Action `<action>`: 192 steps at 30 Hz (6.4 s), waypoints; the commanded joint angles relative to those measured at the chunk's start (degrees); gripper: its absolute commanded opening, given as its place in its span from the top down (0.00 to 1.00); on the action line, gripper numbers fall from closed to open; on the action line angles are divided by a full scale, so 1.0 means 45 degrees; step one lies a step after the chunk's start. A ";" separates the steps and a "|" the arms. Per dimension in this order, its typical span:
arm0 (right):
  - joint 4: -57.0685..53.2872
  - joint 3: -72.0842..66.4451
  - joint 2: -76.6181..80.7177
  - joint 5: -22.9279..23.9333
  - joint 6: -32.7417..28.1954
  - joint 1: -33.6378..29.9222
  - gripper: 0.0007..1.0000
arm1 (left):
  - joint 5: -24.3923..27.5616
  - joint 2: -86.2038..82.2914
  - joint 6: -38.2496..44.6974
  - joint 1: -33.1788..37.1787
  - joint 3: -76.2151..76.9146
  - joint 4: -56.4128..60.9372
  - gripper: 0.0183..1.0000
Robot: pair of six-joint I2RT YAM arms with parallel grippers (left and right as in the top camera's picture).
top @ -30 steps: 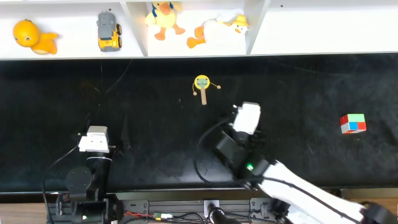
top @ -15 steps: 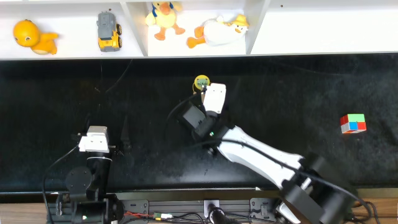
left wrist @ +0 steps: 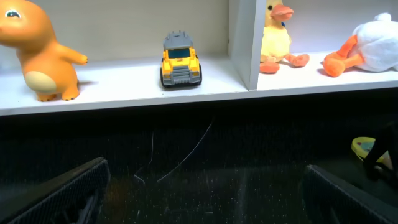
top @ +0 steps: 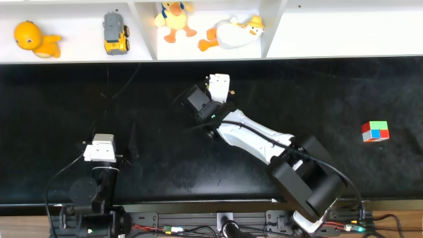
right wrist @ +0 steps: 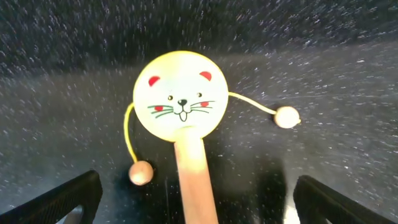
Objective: Store Toys
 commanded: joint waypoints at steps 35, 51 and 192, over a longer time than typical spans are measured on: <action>-0.2220 -0.0597 -0.1627 -0.1715 -0.1579 -0.0505 0.96 | 0.0131 -0.0136 0.0146 -0.0107 -0.0005 -0.0058 0.00; -0.3045 -0.4507 -0.9622 -0.3560 -0.7393 -0.7116 0.96 | 0.0126 -0.0136 0.0146 -0.0107 -0.0005 -0.0058 0.00; -0.5430 -0.0554 -0.3211 -1.0807 -2.1609 -2.1643 0.01 | 0.0126 -0.0136 0.0146 -0.0107 -0.0005 -0.0058 0.00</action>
